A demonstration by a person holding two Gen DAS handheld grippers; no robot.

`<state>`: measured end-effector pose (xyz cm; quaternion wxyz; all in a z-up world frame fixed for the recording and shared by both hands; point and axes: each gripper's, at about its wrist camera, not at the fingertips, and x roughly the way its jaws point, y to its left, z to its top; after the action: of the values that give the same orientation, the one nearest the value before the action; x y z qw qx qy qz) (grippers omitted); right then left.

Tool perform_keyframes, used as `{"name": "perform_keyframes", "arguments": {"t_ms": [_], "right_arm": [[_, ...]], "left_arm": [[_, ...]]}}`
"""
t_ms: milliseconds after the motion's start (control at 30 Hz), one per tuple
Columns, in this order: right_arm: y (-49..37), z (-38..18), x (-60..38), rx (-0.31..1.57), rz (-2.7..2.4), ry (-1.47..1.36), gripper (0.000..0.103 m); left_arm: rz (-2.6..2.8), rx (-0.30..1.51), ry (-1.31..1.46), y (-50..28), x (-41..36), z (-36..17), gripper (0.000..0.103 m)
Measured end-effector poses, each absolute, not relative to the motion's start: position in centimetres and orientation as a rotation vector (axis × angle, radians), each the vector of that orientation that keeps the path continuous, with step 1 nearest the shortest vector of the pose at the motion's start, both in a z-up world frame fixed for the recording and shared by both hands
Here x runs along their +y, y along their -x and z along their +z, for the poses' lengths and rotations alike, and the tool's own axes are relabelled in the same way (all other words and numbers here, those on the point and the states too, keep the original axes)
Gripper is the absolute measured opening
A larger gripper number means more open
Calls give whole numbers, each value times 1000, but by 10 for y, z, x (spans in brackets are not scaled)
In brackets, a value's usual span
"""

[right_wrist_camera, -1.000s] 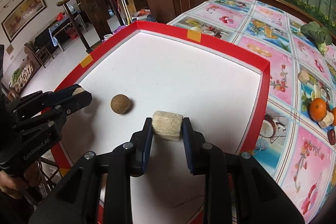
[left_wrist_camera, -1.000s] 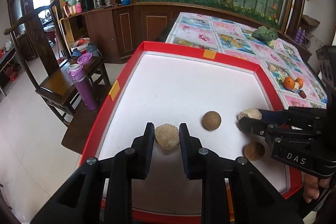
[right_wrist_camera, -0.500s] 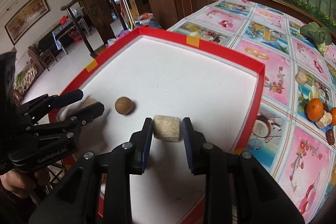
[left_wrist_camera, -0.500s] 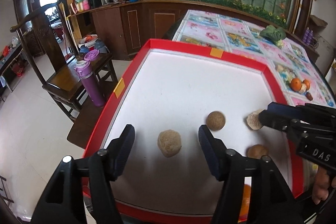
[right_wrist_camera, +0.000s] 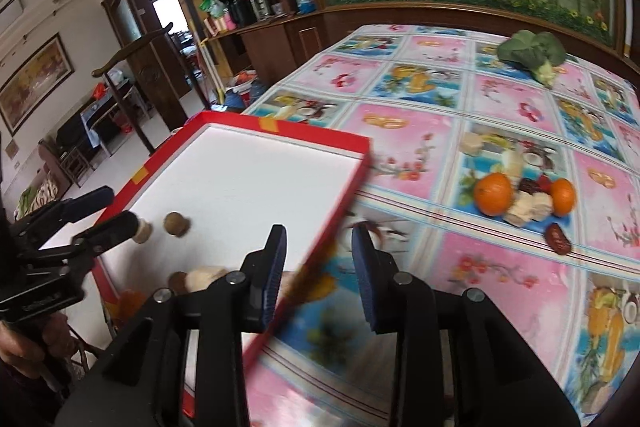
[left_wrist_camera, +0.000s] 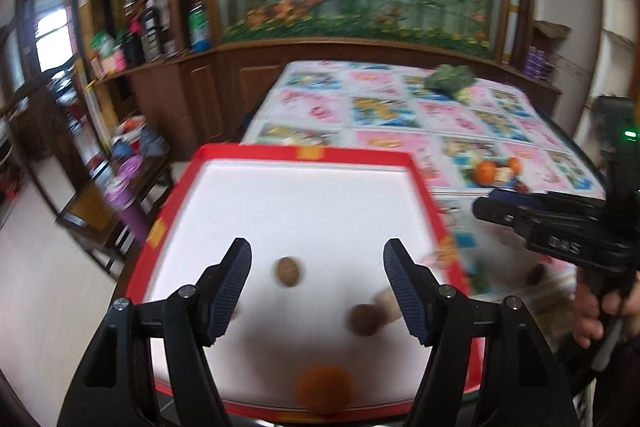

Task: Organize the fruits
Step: 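Grasp a dark red date with the right gripper while the left gripper grasps another date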

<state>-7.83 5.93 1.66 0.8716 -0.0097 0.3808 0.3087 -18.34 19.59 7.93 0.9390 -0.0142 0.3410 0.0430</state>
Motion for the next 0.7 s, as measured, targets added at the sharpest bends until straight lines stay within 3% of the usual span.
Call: {"name": "perform_keyframes", "arguments": {"t_ms": [400,700], "right_arm": [[60,1,-52,832,422,-66,36],[37,-3,-77,850,342,-21,36]], "left_arm": [[-257,773,-80,175,93,70,72],[-369,892,-114,149,43,49,72]]}}
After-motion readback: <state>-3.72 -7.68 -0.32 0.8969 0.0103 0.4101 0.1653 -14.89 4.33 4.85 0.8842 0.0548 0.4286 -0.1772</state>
